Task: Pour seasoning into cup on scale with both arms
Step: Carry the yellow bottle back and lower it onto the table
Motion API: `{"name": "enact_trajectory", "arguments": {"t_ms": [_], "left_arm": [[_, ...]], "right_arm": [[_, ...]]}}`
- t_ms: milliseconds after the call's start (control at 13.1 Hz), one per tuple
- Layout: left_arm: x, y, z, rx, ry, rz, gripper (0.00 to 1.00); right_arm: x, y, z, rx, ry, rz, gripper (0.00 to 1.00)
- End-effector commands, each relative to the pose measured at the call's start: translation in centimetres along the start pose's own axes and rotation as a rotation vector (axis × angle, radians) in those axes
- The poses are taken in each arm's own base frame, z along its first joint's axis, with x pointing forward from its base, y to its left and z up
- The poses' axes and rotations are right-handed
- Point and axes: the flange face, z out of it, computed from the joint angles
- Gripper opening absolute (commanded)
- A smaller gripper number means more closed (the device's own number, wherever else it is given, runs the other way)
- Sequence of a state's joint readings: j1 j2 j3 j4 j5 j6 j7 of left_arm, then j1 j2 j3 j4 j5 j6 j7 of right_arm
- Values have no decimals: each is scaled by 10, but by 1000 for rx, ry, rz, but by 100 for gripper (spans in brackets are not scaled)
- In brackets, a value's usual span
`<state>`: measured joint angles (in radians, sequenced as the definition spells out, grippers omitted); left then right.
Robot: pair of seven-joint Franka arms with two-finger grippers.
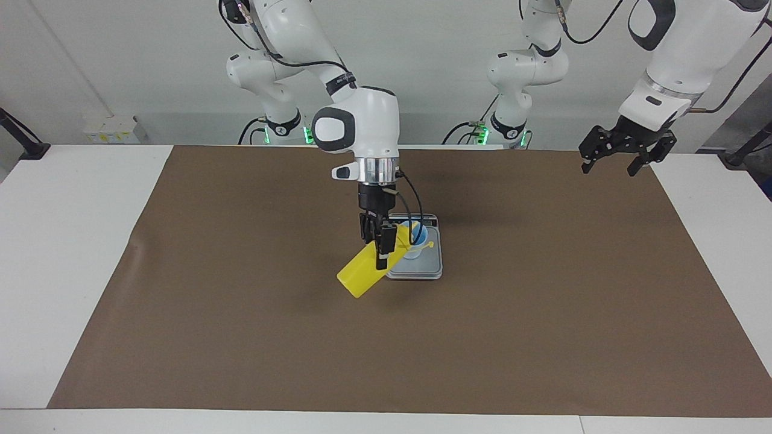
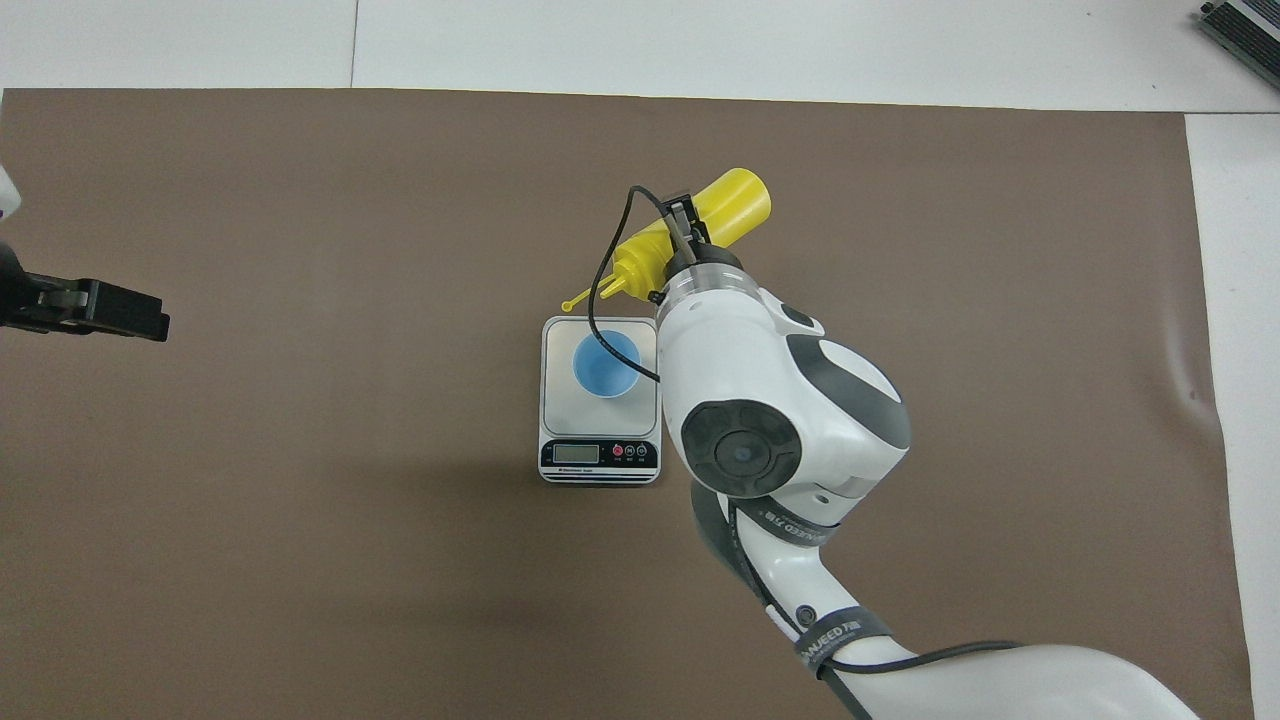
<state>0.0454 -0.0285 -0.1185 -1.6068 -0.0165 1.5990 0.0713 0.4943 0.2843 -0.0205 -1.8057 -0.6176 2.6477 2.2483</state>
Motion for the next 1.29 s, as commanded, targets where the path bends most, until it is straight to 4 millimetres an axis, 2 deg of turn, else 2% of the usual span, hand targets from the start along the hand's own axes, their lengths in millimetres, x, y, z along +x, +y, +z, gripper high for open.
{"name": "enact_trajectory", "arguments": {"t_ms": [0,152,457,609,913,1218], "left_arm": [[-8,0,-2,5,3,55,100],[-8,-1,-3,46,-9,83,100],[-7,-3,-3,43,0,95,100],[-8,-4,-2,36,-1,87,100],[-8,-4,-3,24,2,80,100],[-8,-5,-3,23,-2,69,100]], "right_arm": [[35,-7,-1,-45,-50,156,0],[62,-10,5,-108,-102,352,0],[113,-7,14,-247,-198,520,0],[136,1,19,-315,-236,427,0],[194,28,25,-437,-278,125,0],[251,70,28,-493,-382,-232,0]]}}
